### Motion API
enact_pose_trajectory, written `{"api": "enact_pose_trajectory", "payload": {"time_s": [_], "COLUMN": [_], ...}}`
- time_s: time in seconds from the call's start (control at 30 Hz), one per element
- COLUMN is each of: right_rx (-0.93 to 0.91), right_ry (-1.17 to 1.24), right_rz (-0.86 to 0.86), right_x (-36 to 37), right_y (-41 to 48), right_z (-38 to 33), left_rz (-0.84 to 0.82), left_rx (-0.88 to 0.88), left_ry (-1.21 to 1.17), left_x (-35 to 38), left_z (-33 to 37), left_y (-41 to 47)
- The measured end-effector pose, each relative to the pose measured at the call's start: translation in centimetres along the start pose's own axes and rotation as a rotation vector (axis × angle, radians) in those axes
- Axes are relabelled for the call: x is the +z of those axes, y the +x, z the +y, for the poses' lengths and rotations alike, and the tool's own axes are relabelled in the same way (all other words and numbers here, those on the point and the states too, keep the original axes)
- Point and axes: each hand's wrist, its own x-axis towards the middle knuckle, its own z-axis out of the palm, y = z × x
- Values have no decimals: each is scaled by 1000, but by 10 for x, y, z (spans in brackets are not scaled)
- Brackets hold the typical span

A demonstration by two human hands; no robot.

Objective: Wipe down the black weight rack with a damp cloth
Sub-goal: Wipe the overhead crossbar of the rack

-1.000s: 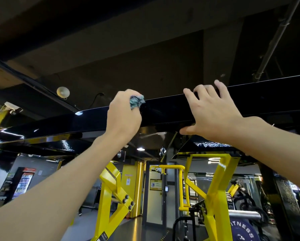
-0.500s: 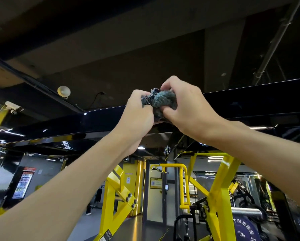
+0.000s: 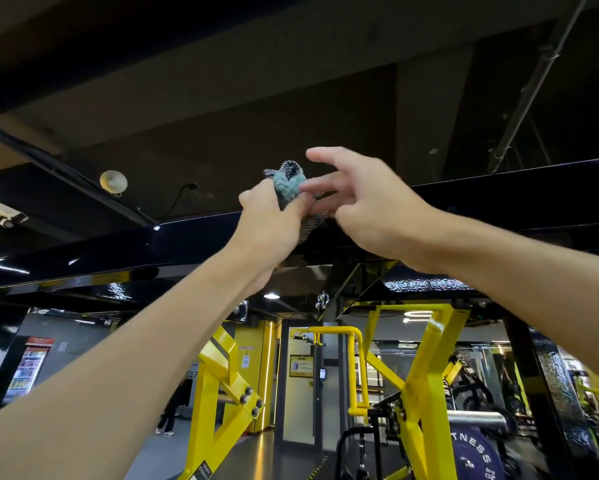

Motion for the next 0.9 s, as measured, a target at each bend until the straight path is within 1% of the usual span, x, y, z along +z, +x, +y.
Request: {"api": "enact_pose_trajectory", "payload": {"time_s": [0.07,0.1,0.17,0.2,0.23,0.27,0.33,0.4,0.5,0.57,0.63,0.67,0.7,0.8,0.83,0.9], "right_rx": [-31,-21,60,88,82,49,-20,-44,-65,-76,-87,-90,-90,-70,-58,-34], "right_ry": [-257,-431,-741,-853,-941,-1004,-1064,-1069,-1095,-1113,-1122,-1127,-1135,-1161,-1182,-1240], "right_rz": [153,165,53,-7,-30,-12,73,131,143,133,134,136,138,156,151,110], "right_x": [-11,-15,-18,-17,-16,-14,-11,-9,-9,-10,-9,-9,-8,-4,-2,1], "right_y": [2,2,1,-1,-4,-6,-8,-8,-9,-10,-10,-10,-10,-9,-9,-5], "right_z": [9,15,32,41,49,56,66,68,68,68,68,69,69,69,66,60], "left_rz": [69,100,124,121,119,120,112,86,101,180,296,331,334,185,149,150], "left_rx": [64,125,288,373,443,491,543,595,648,616,505,460,462,604,624,598], "left_ry": [242,304,334,375,473,571,673,683,762,824,835,831,836,822,807,828], "left_x": [5,8,12,15,20,27,42,54,50,39,29,28,31,47,47,30], "left_z": [-3,-2,2,3,2,0,-5,-8,-17,-25,-30,-31,-30,-26,-27,-34], "left_y": [3,4,3,4,6,9,11,13,24,29,29,27,21,-3,-8,-5]}}
